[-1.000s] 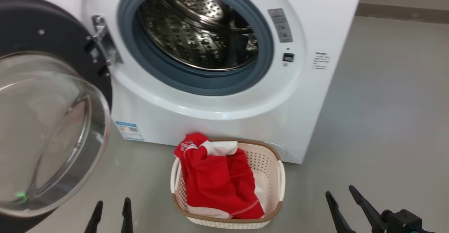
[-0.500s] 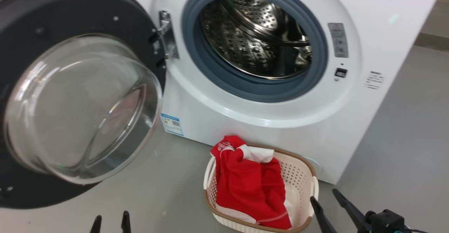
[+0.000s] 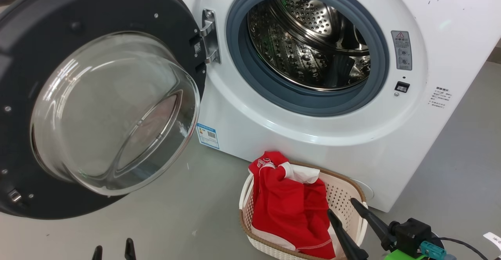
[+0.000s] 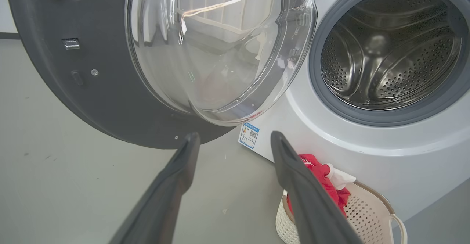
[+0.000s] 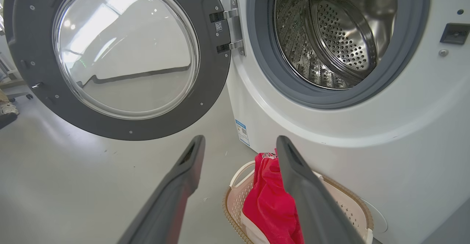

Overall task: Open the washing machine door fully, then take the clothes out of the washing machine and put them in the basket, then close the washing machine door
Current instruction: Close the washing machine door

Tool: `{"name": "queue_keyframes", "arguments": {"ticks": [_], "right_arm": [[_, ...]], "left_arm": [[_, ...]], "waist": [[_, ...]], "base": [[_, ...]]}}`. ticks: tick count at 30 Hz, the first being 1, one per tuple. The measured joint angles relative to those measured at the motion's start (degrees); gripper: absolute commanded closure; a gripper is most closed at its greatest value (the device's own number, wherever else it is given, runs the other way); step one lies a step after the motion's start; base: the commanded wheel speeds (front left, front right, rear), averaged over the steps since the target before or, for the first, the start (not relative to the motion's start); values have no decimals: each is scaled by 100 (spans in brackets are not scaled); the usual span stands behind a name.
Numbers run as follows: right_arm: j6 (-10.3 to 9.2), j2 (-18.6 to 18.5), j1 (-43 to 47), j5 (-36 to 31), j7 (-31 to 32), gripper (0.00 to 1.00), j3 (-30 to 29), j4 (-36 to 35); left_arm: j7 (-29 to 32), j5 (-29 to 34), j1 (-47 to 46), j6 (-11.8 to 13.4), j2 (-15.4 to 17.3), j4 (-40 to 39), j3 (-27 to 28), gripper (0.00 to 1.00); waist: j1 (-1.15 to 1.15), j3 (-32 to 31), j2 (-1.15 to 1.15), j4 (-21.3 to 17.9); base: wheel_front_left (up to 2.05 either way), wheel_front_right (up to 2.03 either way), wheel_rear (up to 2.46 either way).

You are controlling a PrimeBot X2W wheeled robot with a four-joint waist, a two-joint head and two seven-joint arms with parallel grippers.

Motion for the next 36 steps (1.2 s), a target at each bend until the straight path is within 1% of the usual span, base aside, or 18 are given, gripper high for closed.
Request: {"name": "queue_keyframes", "arguments": {"ticks": [7, 8, 10, 12, 15, 18, 20, 23, 27, 30, 34, 36], "right_arm": [[1, -30, -40, 42, 0, 0, 62, 33], [0, -31, -57, 42, 0, 0, 62, 35], [0, -30, -73, 42, 0, 0, 56, 36], [0, -29, -72, 42, 0, 0, 53, 40], [0, -24, -70, 42, 0, 0, 51, 40], [0, -8, -68, 42, 0, 0, 37, 40], [1, 2, -66, 42, 0, 0, 22, 37], [1, 14, -65, 41, 0, 0, -16, 32], [0, 19, -65, 38, 0, 0, -91, 25], [0, 19, -65, 33, 0, 0, -141, 15], [1, 19, -65, 24, 0, 0, -176, 7], [1, 23, -65, 24, 0, 0, -203, -7]], "left_arm": [[0, -99, 4, 55, 0, -130, -13, 0], [0, -120, 4, 32, 2, -165, -21, 45], [0, -111, 0, -48, -1, -264, -5, 100], [0, -108, -13, -123, -2, -410, 90, 100], [0, -31, -110, -272, -3, -767, 397, 100], [-1, 77, -412, -482, -7, -1146, 849, 100], [-1, 122, -651, -573, 1, -1406, 1160, 100], [-2, 129, -1045, -724, 116, -1715, 1566, 100], [-3, 93, -1688, -906, 510, -1804, 2050, 100], [-5, -35, -2153, -966, 870, -1714, 2305, 100], [-10, -176, -2794, -1017, 1391, -1372, 2521, 100], [-10, -415, -3114, -1057, 1613, -1065, 2605, 100]], "waist": [[0, 44, 0, 11], [0, 48, 0, 9], [0, 58, 0, 6], [0, 73, 0, 5], [0, 88, 0, 4], [0, 112, 0, 3], [0, 134, 0, 4], [0, 179, 0, 7], [0, 266, 0, 15], [0, 325, 0, 23], [0, 403, 0, 36], [0, 447, 0, 43]], "base": [[0, 0, 0], [0, 0, 0], [0, 0, 0], [0, 0, 0], [0, 0, 0], [0, 0, 0], [0, 0, 0], [0, 0, 0], [0, 0, 0], [0, 0, 0], [0, 0, 0], [0, 0, 0]]}}
